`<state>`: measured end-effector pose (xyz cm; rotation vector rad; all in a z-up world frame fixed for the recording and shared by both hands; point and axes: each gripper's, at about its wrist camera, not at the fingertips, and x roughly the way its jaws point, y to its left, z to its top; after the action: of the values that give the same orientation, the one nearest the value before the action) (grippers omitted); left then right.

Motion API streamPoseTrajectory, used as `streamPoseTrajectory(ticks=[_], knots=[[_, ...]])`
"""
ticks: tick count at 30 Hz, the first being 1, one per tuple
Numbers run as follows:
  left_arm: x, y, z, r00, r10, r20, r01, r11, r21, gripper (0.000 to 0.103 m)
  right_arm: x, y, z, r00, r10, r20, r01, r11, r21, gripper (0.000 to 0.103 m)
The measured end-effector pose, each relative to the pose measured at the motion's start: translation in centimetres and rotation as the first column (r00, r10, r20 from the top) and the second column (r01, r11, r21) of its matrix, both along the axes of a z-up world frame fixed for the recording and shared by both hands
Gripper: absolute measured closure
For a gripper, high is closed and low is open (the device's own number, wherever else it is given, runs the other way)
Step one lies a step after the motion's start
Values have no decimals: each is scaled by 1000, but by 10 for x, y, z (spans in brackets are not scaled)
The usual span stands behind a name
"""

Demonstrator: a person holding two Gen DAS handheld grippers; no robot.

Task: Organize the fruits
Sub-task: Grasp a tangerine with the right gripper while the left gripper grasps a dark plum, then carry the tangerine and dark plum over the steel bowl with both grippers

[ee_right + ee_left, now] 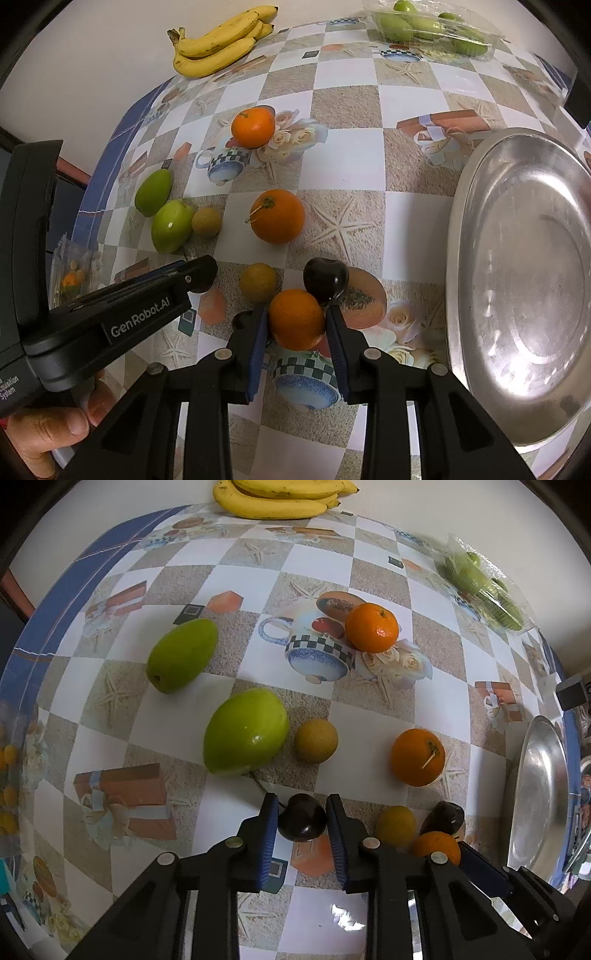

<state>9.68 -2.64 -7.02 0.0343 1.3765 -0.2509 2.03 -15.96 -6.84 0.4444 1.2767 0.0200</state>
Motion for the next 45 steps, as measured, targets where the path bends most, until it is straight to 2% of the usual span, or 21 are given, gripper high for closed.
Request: streamPoseTrajectory(ticks=[9,16,22,27,34,45], knots=[[-3,6,11,1000,7,27,-7,1000,-12,75,-4,-2,8,1000,-6,20,5,1000,11,70],[-6,4,34,995,2,97,2,999,-41,75,-8,-7,28,997,-20,77,19,1000,19,70],[-10,-12,50,989,-35,146,43,998,-53,75,-12,-16,33,995,-46,85,45,999,19,70],[-14,-25,56,984,-63,167,72,996,-50,75,-19,-37,34,991,-113,72,113,994,16,70],[-26,-54,61,973,-134,186,149,987,-67,76,-38,-86,37,967,-242,74,243,970,5,70],[-55,-121,67,931,-295,215,322,942,-99,76,-71,-150,32,908,-415,59,415,910,9,70]])
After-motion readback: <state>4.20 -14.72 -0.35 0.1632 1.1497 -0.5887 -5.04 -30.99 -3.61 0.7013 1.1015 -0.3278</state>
